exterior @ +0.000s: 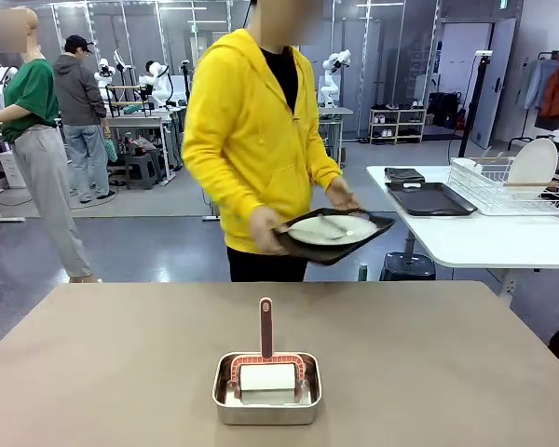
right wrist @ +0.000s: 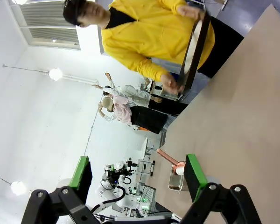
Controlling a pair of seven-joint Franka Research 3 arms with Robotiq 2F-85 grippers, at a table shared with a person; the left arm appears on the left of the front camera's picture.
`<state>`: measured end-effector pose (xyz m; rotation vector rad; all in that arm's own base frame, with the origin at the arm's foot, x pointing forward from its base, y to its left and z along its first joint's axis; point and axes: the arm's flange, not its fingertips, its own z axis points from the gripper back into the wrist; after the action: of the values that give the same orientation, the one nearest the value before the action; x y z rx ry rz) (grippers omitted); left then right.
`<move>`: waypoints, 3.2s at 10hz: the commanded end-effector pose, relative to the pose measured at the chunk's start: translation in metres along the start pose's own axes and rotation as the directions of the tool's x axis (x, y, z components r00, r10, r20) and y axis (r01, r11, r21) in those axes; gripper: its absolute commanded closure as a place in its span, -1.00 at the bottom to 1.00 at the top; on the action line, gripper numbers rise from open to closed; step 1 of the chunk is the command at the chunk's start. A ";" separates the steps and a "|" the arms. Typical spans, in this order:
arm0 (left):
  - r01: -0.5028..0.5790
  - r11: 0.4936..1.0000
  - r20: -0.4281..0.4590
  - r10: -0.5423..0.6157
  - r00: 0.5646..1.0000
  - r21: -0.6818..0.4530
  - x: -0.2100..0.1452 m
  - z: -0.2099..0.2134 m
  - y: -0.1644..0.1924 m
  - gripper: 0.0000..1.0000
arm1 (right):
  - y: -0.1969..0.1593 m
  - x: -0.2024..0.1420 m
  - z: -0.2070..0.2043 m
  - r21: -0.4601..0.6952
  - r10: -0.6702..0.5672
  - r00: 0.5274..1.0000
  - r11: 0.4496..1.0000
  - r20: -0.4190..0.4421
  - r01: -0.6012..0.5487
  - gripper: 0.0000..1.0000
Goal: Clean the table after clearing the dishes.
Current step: When the right (or left) Handle tray is removed, use the right hand (or left hand) to clean the right (or left) side of the table with the Lint Roller.
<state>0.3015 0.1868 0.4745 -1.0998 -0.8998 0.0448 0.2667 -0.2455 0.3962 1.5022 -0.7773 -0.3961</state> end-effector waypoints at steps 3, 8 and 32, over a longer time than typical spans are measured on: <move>0.390 0.920 -0.411 -0.371 0.833 -0.039 -0.001 -0.174 -0.102 -1.00 | 0.003 -0.003 0.000 0.005 0.005 1.000 1.000 -0.010 -0.005 -1.00; 0.524 0.834 -0.679 -0.487 0.549 -0.174 -0.033 -0.306 -0.144 -1.00 | 0.003 -0.003 0.000 0.005 0.005 1.000 1.000 -0.010 -0.005 -1.00; 0.457 0.654 -0.793 -0.428 -0.433 -0.603 -0.107 -0.585 -0.162 -1.00 | 0.003 -0.003 0.000 0.005 0.005 1.000 1.000 -0.010 -0.005 -1.00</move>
<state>0.5427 -0.3788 0.4495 -0.2668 0.3045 -1.4606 0.2679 -0.2443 0.3959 1.5026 -0.7727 -0.3935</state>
